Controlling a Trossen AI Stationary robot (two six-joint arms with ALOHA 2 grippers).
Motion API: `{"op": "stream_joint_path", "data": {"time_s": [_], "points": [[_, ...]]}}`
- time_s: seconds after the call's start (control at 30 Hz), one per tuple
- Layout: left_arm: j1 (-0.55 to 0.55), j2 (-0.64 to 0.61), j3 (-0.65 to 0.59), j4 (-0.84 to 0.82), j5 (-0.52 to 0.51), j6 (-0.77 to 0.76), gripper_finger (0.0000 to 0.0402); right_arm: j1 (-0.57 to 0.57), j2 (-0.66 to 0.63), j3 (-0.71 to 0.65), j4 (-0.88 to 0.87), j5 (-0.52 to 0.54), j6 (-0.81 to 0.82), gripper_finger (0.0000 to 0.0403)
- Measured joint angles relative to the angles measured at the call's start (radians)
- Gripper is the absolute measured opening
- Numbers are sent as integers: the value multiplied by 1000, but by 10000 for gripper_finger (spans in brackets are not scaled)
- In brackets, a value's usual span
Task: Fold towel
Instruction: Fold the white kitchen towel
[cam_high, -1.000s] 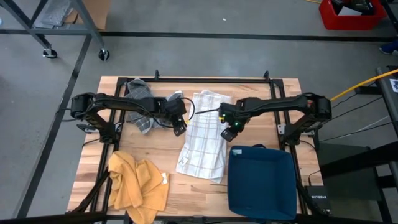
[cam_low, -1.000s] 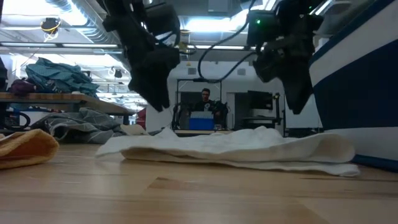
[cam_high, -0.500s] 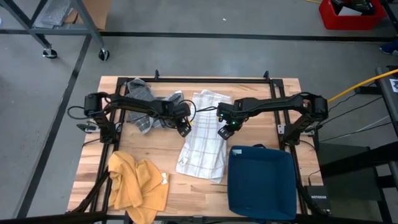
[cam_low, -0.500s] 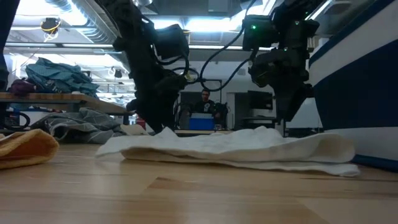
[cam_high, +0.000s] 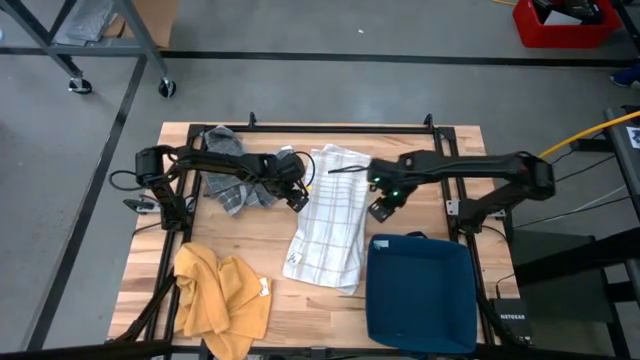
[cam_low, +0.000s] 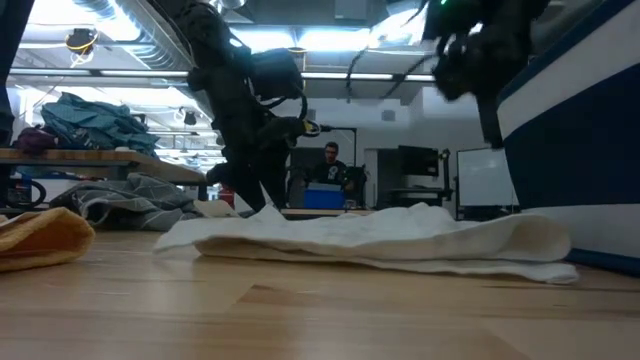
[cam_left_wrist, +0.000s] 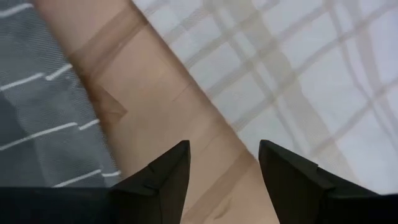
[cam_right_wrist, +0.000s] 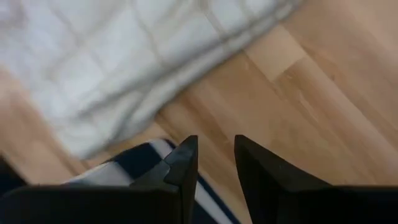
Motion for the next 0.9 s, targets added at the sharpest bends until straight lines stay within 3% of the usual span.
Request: {"op": "stream_joint_path", "data": {"time_s": [0.1,0.3,0.43,0.63,0.77,0.9], "points": [[8,0,0,0,44,21,182,0,-126,0,22,38,63,111],[19,0,0,0,79,43,182,0,-392,0,28,258,79,111],[24,0,0,5,81,78,182,0,-500,0,46,296,78,111],[24,0,0,33,80,83,182,0,-509,0,91,377,77,111],[24,0,0,44,80,83,182,0,-432,0,78,371,74,123],[24,0,0,41,80,82,182,0,-324,0,46,359,84,160]]}}
